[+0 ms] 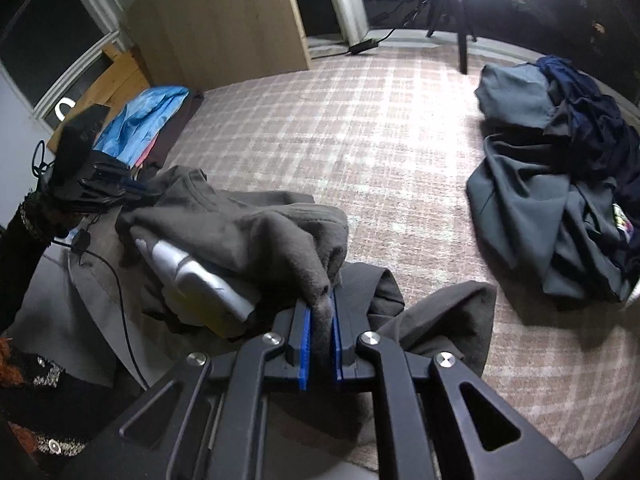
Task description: Fold clothes
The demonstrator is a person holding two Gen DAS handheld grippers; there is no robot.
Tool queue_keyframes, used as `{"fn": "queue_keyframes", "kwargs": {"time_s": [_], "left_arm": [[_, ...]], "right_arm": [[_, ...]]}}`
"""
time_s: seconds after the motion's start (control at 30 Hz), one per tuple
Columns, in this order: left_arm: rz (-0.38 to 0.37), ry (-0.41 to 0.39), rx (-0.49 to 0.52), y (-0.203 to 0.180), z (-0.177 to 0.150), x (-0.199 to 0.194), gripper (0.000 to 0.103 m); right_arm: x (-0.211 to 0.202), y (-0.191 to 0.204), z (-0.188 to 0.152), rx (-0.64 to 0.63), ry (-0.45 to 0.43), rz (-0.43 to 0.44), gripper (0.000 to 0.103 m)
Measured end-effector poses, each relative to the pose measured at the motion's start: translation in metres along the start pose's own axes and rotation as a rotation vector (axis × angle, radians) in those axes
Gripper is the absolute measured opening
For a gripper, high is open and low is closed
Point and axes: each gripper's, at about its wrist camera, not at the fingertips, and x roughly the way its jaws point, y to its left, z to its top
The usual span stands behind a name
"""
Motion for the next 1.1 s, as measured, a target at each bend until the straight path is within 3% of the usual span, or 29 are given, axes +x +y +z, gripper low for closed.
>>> {"fn": "queue_keyframes", "kwargs": {"time_s": [0.07,0.13,0.23,0.3,0.33,0.37,0.4,0.5,0.6,0.77,0.93,1.1], "left_arm": [[0.024,0.006,-0.002,-0.005,-0.006,-0.002,0.005],[0.039,-0.026,-0.029,-0.007,-0.010,-0.011,0.004],[0.068,-0.052,-0.067,-0.010,-0.019,-0.017,0.005],[0.110,-0.067,-0.088,-0.011,-0.023,-0.014,0.005],[0.130,-0.075,-0.102,-0.011,-0.025,-0.013,0.005],[0.152,-0.086,-0.128,-0.011,-0.027,-0.012,0.005],[0.176,-0.099,-0.160,-0.012,-0.028,-0.011,0.004],[0.268,-0.167,-0.184,-0.020,-0.025,-0.028,0.004],[0.387,-0.263,-0.172,-0.033,-0.010,-0.074,0.004],[0.586,-0.508,-0.145,-0.072,0.012,-0.202,0.004],[0.753,-0.771,-0.133,-0.137,0.005,-0.342,0.004],[0.911,-0.900,-0.076,-0.203,-0.012,-0.429,0.004]], "right_arm": [[0.004,-0.003,0.001,-0.019,0.015,0.007,0.041],[0.007,-0.006,0.002,-0.038,0.030,0.013,0.062],[0.021,-0.013,0.005,-0.067,0.058,0.059,0.063],[0.036,-0.017,0.006,-0.076,0.088,0.076,0.062],[0.042,-0.019,0.008,-0.073,0.099,0.085,0.047],[0.048,-0.022,0.009,-0.066,0.110,0.094,0.013],[0.048,-0.024,0.011,-0.046,0.097,0.097,0.008],[0.022,-0.022,0.024,-0.031,0.004,0.071,0.008],[-0.034,-0.007,0.046,-0.094,-0.126,0.006,0.007],[-0.164,0.035,0.091,-0.191,-0.401,-0.103,0.007],[-0.291,0.102,0.101,-0.333,-0.651,-0.211,0.007],[-0.382,0.158,0.090,-0.413,-0.828,-0.307,0.007]]}}
